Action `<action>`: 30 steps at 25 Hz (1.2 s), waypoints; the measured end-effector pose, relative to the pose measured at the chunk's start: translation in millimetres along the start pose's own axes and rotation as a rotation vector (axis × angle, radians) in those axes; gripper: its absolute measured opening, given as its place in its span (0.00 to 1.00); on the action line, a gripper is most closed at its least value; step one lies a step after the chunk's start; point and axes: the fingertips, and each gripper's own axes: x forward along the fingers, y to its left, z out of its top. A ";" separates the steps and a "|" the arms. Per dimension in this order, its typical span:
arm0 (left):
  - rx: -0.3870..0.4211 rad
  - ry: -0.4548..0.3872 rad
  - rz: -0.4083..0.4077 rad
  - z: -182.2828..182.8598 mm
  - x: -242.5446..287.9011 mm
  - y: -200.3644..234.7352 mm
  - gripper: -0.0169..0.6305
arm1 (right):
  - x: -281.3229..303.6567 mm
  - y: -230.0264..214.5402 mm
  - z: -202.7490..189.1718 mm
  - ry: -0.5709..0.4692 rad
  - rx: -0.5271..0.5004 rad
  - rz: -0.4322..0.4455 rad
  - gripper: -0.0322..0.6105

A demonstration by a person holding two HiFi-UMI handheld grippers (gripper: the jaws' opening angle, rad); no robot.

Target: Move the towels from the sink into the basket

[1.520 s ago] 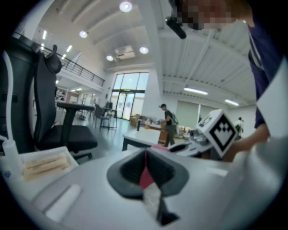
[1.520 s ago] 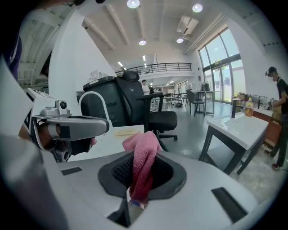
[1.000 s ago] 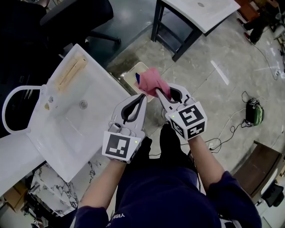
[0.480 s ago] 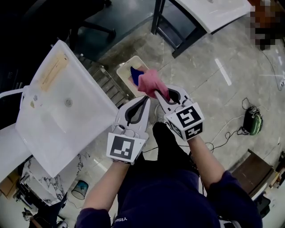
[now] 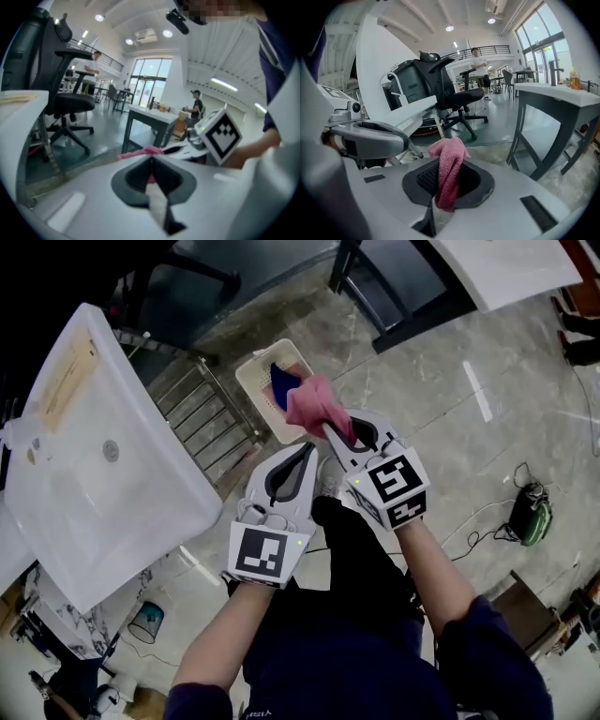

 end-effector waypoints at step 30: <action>-0.080 0.088 0.081 -213.4 113.1 107.3 0.04 | 208.0 -64.3 -190.9 0.151 -0.030 0.083 0.13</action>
